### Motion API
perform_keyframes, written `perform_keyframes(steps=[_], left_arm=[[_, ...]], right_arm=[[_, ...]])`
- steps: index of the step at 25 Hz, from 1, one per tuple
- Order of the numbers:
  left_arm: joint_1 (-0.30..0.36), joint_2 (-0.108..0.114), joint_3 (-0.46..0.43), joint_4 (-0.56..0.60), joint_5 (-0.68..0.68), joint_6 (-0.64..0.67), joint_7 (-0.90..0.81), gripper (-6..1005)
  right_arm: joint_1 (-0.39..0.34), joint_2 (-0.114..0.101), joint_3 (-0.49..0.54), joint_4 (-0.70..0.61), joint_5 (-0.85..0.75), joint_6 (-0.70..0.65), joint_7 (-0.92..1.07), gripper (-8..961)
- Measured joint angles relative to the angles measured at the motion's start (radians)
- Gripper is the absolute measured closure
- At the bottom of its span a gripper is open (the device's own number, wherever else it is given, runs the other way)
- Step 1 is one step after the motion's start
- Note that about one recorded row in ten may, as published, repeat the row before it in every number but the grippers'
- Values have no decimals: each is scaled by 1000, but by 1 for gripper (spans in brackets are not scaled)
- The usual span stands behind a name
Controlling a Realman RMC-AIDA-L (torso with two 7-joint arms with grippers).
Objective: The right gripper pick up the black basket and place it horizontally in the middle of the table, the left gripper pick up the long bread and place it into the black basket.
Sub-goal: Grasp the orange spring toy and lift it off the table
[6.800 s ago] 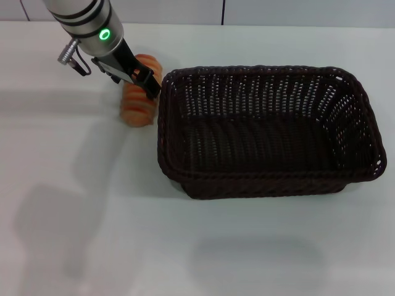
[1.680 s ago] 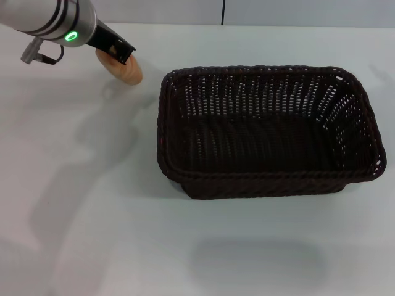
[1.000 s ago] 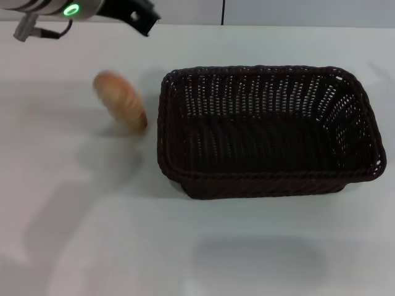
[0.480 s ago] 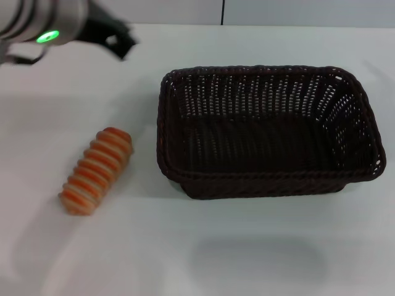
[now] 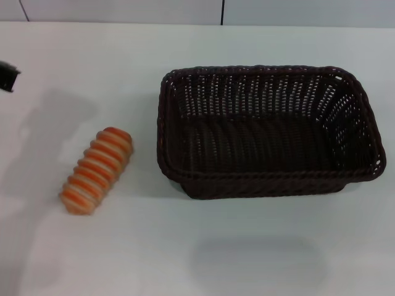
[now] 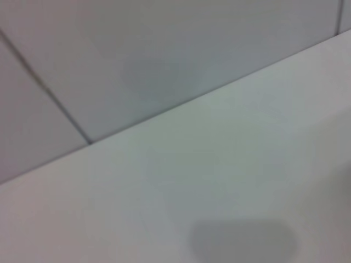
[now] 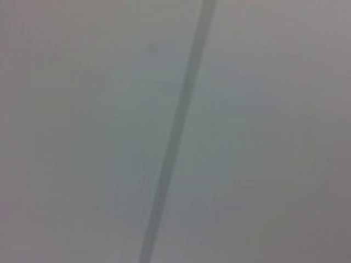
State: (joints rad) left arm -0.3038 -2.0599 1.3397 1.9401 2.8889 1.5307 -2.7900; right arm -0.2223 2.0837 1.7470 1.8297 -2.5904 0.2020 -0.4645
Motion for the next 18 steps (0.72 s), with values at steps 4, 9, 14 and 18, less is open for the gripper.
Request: perform_keyframes(steps=[4,9,14,18], left_arm=[[63,-1,-8,1,1,-43,30,966],[87,-3,-9,-12,1,-44,78,925],[104,-5,4,-79,-25,-46,86,878],[103,-4,3,-86,-36,-27,87,819]], right_arm=[[-21,1,29,-108,-23,-41,25,499],[-72,4,-31,-148,-49,-118,24,499],[-102,2,-103,-149,-92,-227,22,499],[-94,2,-111,-154,-112,-236,22,499]])
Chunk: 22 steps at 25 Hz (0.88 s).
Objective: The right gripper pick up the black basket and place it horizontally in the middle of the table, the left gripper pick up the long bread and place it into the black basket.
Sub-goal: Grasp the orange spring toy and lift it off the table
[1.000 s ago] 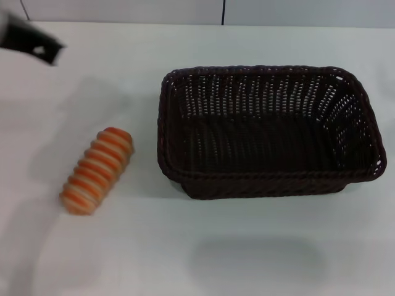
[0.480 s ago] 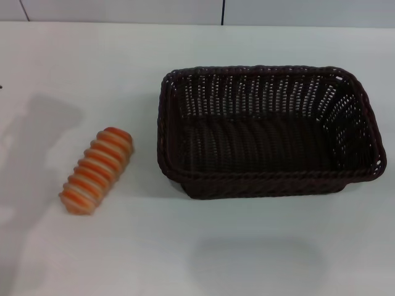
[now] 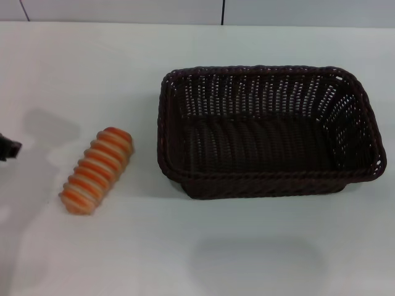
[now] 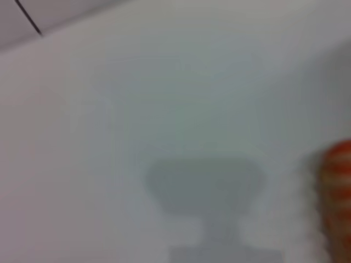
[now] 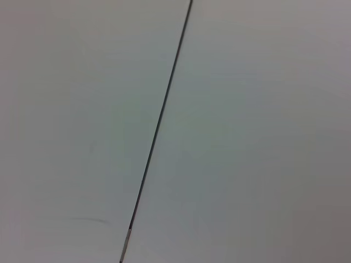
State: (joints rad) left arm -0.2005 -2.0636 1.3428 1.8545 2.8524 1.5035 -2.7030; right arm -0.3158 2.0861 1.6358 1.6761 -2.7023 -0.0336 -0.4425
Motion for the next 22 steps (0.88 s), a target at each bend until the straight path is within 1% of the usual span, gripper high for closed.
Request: perform_keyframes(steps=[1,2,3,7,11,14,18,19,20,22], left_arm=[[-9,2,-16,-4,-28,84,1,787],[-9,2,-16,-4,-28,84,1,756],[-26,-1,-30,-2,-79,171,-6,724],[-31,-3,-4,-9,-160,218,-15,599],[-39,-2,46,-14,-175,221,-41,474],[-49,-3,64,-17,-176,218,-49,376],[-68,-3,108,-51,-177,189,-69,231],[-68,-3,108,-51,-177,189,-69,231],[-89,-4,128,-91,-174,170,-78,232],[-106,-3,142,-124,-172,160,-87,233]], right_arm=[[3,0,0,-3,-2,-2,0,499],[6,-1,3,-6,-6,-3,0,499],[10,-1,5,-9,-15,-5,0,499],[22,-1,9,-22,-42,-6,-1,499],[31,-3,11,-32,-50,-6,-1,499],[35,-3,6,-33,-60,-1,-1,499],[35,-2,2,-33,-62,-1,-1,499],[35,-2,2,-33,-62,-1,-1,499],[35,-2,1,-33,-62,-1,-1,499],[34,-2,-2,-29,-62,1,-1,499]])
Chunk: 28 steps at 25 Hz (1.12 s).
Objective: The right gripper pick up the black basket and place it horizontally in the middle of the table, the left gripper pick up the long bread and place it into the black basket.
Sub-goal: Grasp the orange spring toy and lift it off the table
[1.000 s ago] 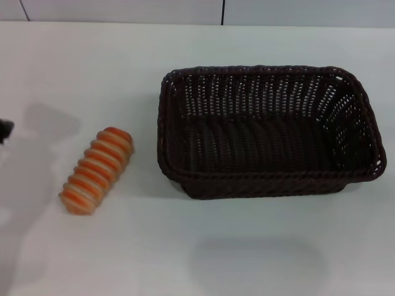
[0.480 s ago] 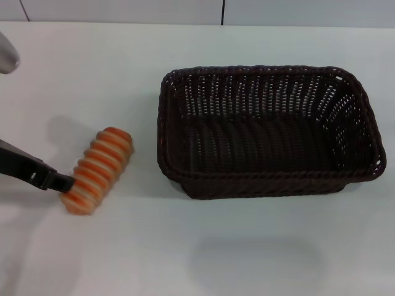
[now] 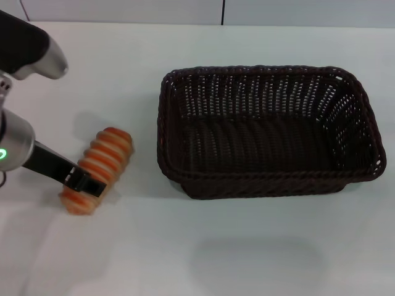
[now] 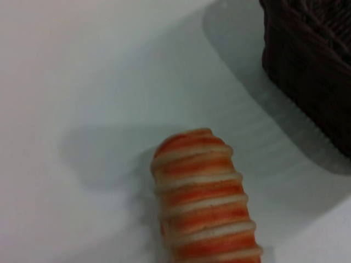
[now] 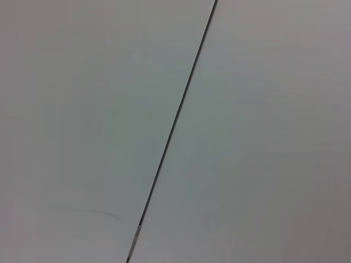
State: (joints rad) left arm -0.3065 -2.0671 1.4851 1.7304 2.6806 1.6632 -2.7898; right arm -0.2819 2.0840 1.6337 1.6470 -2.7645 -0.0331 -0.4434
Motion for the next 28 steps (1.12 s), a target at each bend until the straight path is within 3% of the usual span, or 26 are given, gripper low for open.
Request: perform_keyframes(steps=[12,28], left_arm=[[-80,0,42,-142,30,-82,-25,237],[-101,0,61,-213,82,-125,-38,244]], right_arm=[[-4,-1,-25,9,-25,5,-1,499],[-9,-2,-39,27,-29,6,-2,499]])
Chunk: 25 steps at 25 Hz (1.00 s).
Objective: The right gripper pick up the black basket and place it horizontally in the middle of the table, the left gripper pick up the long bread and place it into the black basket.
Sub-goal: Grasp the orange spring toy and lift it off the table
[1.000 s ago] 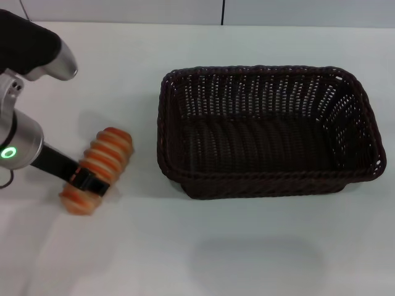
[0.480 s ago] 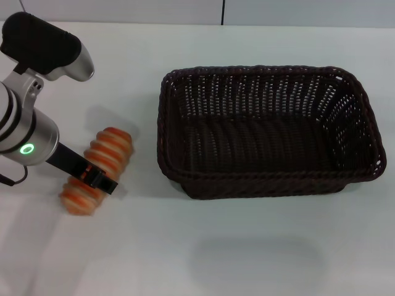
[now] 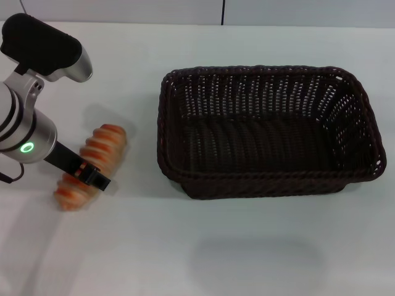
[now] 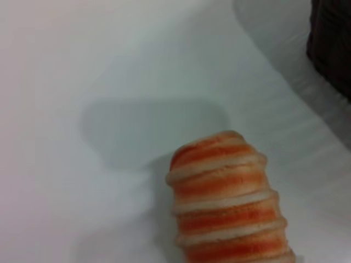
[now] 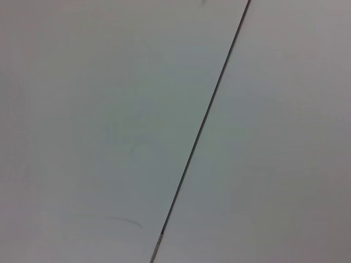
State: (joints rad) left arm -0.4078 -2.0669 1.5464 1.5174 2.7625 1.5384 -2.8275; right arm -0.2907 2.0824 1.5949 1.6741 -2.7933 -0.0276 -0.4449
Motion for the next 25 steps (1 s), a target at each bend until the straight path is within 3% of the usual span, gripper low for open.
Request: perform_keyframes(steps=[3,14,19,25], left_arm=[[-3,1,0,-17,2,-7,2,245],[16,3,1,-6,2,-20,24,436],[89,4,-4,119,-2,-57,59,460],[143,3,-36,180,-50,-99,73,501]], right_arm=[[-5,0,-8,8,0,0,0,499],[-8,0,-23,27,-13,0,0,499],[-7,1,-26,29,-13,0,0,499],[-7,1,-30,30,-17,0,0,499]])
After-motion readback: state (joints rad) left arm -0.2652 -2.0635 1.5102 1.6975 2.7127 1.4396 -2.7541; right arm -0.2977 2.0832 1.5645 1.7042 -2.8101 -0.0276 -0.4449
